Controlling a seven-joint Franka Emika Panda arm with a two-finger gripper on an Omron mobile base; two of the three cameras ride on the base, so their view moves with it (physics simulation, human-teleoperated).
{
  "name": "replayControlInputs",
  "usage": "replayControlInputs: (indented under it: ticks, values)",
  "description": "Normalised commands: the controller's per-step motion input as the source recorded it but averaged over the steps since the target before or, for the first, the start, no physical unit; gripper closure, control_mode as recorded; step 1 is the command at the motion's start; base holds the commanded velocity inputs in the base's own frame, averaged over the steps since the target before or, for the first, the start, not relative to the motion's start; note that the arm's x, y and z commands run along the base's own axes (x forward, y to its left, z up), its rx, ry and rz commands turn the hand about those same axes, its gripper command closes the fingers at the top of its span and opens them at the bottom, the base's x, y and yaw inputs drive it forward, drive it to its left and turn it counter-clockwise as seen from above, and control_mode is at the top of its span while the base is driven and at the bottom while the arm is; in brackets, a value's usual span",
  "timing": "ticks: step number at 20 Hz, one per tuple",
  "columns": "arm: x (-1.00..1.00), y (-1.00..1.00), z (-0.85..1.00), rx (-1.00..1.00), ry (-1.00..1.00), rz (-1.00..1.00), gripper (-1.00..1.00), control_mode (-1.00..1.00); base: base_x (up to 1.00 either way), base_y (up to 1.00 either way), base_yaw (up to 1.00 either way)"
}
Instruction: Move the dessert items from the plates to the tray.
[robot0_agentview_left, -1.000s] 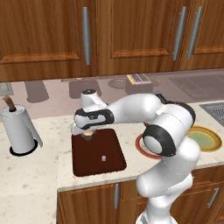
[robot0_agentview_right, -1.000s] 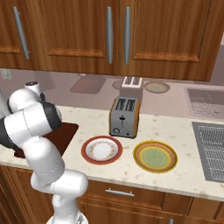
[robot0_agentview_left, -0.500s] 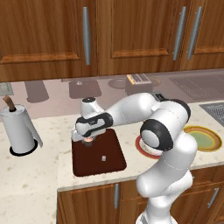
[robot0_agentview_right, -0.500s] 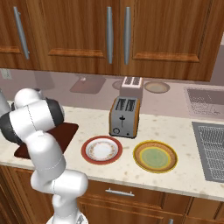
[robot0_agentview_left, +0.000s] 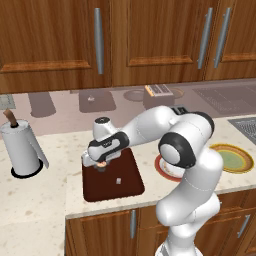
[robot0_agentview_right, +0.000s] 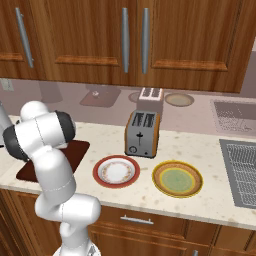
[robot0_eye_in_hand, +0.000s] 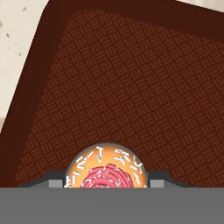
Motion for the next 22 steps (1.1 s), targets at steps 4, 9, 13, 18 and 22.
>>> replayControlInputs:
  ticks: [4, 9, 13, 18, 22]
  values:
    - [0.0, 0.0, -0.07, 0.0, 0.0, 0.0, -1.0, -1.0, 0.0, 0.0, 0.0]
    - [0.0, 0.0, 0.0, 0.0, 0.0, 0.0, -1.0, -1.0, 0.0, 0.0, 0.0]
    - [0.0, 0.0, 0.0, 0.0, 0.0, 0.0, -1.0, -1.0, 0.0, 0.0, 0.0]
    - [0.0, 0.0, 0.0, 0.0, 0.0, 0.0, -1.0, -1.0, 0.0, 0.0, 0.0]
    - [0.0, 0.0, 0.0, 0.0, 0.0, 0.0, -1.0, -1.0, 0.0, 0.0, 0.0]
